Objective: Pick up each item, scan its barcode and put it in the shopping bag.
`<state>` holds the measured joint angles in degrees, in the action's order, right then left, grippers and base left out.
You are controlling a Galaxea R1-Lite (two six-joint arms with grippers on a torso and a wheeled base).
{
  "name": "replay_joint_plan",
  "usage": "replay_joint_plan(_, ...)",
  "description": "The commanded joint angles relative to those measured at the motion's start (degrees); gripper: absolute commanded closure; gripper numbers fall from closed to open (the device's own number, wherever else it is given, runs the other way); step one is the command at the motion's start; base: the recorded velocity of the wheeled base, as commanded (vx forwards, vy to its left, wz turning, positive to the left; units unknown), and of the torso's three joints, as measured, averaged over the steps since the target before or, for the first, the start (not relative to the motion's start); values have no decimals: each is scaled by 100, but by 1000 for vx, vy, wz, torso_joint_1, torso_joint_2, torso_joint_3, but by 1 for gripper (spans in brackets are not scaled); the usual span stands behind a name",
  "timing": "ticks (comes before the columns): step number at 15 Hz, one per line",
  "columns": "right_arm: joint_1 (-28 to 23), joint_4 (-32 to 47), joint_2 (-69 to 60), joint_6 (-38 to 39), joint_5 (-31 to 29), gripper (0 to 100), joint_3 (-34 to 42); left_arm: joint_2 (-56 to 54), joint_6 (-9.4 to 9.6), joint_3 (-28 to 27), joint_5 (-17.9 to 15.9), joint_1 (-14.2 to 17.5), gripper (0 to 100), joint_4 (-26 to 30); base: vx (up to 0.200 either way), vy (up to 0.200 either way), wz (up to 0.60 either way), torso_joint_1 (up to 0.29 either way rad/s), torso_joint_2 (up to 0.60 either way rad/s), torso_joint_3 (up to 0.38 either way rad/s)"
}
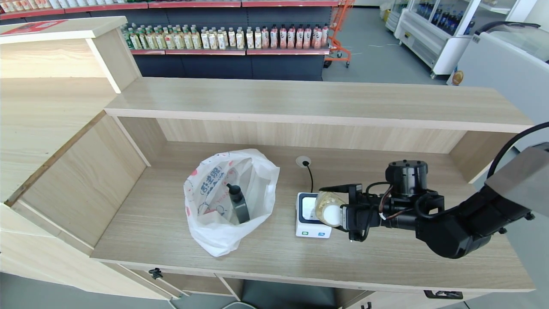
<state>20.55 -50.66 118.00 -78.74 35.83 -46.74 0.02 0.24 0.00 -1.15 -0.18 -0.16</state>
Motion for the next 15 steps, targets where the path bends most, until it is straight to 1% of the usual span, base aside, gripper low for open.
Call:
replay_joint_plan(1, 1, -14, 21, -98, 3, 100, 24, -2, 2, 0, 0, 1, 0, -2, 0, 0, 0, 0, 0, 0)
replay_joint_plan(3, -25, -233, 109, -274, -6, 100, 60, -2, 2, 0, 0, 1, 0, -2, 0, 0, 0, 0, 0, 0)
replay_joint_plan(6, -25, -1068, 372, -230, -6, 100, 209, -2, -7, 0, 0, 1, 0, -2, 0, 0, 0, 0, 0, 0)
replay_joint_plan(7, -25, -1209, 399, -221, -6, 100, 279, -2, -16, 0, 0, 1, 0, -2, 0, 0, 0, 0, 0, 0)
replay_joint_plan(10, -43, -1455, 425, -221, -6, 100, 613, -2, -16, 0, 9, 1, 0, -2, 0, 0, 0, 0, 0, 0)
replay_joint_plan(15, -43, -1534, 495, -221, -6, 100, 561, -2, -7, 0, 9, 1, 0, -2, 0, 0, 0, 0, 0, 0)
